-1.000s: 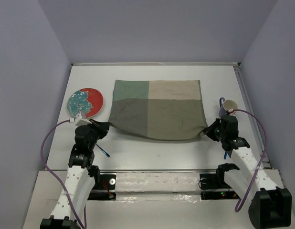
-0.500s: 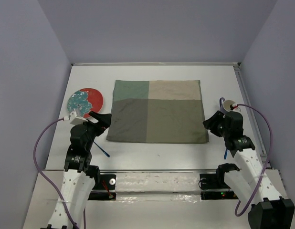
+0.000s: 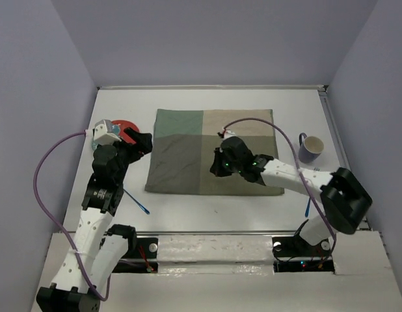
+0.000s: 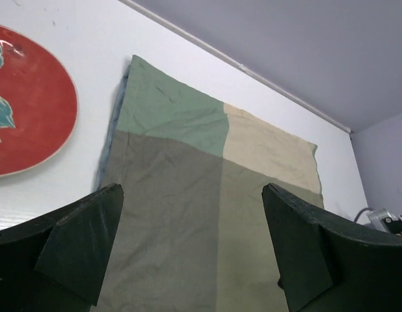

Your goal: Set the dinner table for one person

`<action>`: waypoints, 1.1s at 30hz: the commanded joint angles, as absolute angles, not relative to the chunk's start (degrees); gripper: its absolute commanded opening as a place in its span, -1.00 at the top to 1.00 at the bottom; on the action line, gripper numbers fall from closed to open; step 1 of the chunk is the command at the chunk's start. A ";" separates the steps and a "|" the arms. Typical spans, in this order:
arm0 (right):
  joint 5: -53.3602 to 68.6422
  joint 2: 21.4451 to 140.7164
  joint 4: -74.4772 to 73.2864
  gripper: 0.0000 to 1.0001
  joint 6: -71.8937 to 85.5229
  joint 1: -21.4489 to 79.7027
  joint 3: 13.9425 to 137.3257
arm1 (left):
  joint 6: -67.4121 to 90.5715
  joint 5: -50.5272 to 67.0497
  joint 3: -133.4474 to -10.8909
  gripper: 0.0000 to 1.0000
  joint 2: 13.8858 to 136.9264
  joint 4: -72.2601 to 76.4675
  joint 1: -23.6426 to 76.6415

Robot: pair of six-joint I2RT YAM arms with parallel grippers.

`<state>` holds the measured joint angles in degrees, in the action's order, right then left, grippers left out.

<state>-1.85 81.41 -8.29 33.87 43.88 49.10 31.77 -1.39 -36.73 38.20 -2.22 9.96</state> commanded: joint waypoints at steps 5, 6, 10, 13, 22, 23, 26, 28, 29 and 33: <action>-5.89 102.82 1.39 1.00 27.95 55.10 67.14 | 28.91 -2.13 -42.01 -0.98 45.52 -0.61 0.92; -4.84 104.14 1.93 1.00 27.86 55.11 67.67 | 29.44 0.15 -42.01 -0.98 46.92 -0.44 -2.08; -3.78 109.32 3.25 1.00 27.68 56.86 69.08 | 33.13 14.40 -40.08 -0.97 51.58 2.54 -14.74; -3.17 110.56 3.08 1.00 28.12 57.39 69.52 | 34.63 12.15 -39.03 -0.96 54.75 3.60 -17.84; -1.67 105.83 4.04 0.64 30.15 58.01 66.10 | 36.04 8.36 -37.44 -0.82 63.97 6.85 -27.24; -1.41 104.95 4.22 0.39 30.06 58.53 65.75 | 35.86 7.74 -37.70 -0.82 66.68 7.12 -27.51; 3.32 101.53 4.13 0.01 28.57 58.54 64.95 | 35.68 10.89 -39.81 -0.77 73.27 9.05 -29.87; 3.95 98.63 4.13 -0.02 28.04 59.06 63.82 | 35.16 10.99 -41.73 -0.75 76.19 8.62 -30.06; 3.87 97.48 4.13 -0.02 27.95 59.06 63.46 | 34.46 10.55 -42.18 -0.71 78.29 8.70 -30.06; 3.69 92.12 5.36 -0.02 27.51 59.59 60.91 | 33.58 8.09 -44.64 -0.62 81.90 8.17 -30.06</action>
<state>2.15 98.02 1.13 29.02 58.61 62.96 35.24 9.19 -39.99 80.53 6.13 -29.74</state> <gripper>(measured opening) 0.511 0.822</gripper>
